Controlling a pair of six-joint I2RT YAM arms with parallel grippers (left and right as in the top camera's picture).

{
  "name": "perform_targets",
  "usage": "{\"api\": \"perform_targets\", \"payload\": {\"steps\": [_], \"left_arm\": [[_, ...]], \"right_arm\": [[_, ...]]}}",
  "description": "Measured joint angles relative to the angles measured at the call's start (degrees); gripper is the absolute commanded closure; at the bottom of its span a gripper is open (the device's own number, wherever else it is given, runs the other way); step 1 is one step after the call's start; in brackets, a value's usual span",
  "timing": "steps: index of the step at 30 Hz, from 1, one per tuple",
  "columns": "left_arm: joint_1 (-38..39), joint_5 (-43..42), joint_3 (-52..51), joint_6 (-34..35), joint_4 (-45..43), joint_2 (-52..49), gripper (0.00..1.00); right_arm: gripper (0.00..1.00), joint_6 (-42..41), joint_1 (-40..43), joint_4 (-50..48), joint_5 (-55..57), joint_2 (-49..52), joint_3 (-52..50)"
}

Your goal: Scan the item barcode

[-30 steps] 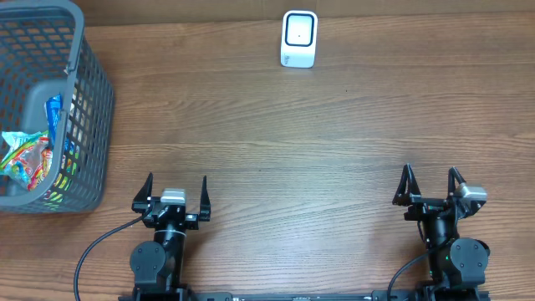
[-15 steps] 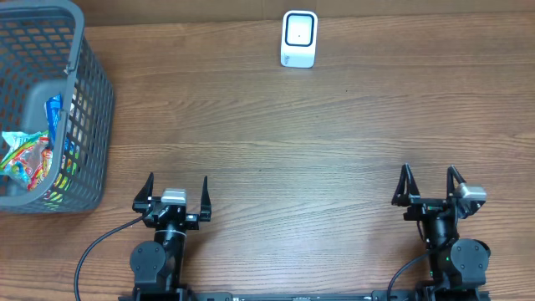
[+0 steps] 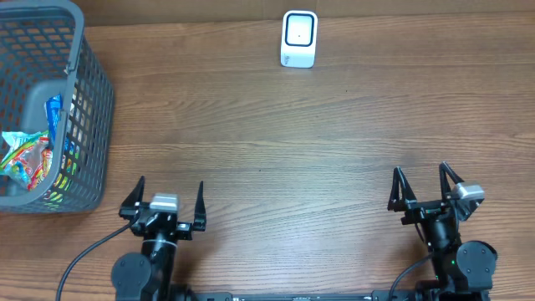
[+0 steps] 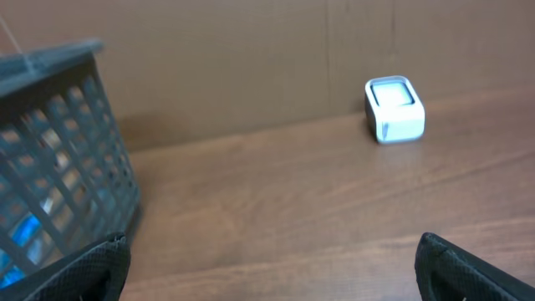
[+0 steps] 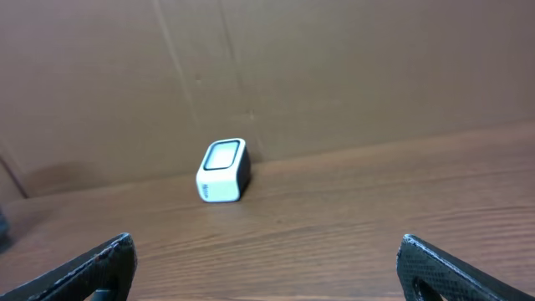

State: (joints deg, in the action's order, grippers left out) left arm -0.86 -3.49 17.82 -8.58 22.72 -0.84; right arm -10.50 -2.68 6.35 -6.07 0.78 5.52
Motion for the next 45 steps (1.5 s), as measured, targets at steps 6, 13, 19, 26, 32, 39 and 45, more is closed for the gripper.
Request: {"api": "perform_targets", "payload": {"steps": [6, 13, 19, 26, 32, 39, 45], "left_arm": [[0.0, -0.4, 7.8, 0.0, 4.1, -2.3, 0.0], [0.0, -0.6, 18.7, 0.0, 9.4, -15.5, 0.0], [0.0, -1.9, 32.3, 0.0, 13.7, -31.2, 0.0], [0.0, -5.3, 46.8, -0.3, 19.7, -47.3, 0.0], [0.0, -8.3, 67.9, -1.2, 34.7, -63.1, 0.0], [0.0, -10.7, 97.1, -3.4, 57.2, -80.9, 0.0], [0.0, -14.9, 107.4, -3.7, 61.2, -88.9, 0.0]], "right_arm": [[0.0, 0.0, 0.0, 4.9, -1.2, 0.0, 4.2], [0.0, 0.0, 0.0, 7.6, -1.5, 0.0, 9.6], [0.0, 0.0, 0.0, 13.5, -1.5, 3.7, 17.1], [0.0, 0.0, 0.0, 19.0, -1.5, 13.0, 27.0], [0.0, 0.7, 0.0, 22.6, -1.5, 26.5, 37.2], [0.0, 1.6, 0.0, 35.0, -1.5, 44.7, 54.3], [0.0, 2.9, 0.0, 48.2, -1.5, 61.2, 70.3]]}}
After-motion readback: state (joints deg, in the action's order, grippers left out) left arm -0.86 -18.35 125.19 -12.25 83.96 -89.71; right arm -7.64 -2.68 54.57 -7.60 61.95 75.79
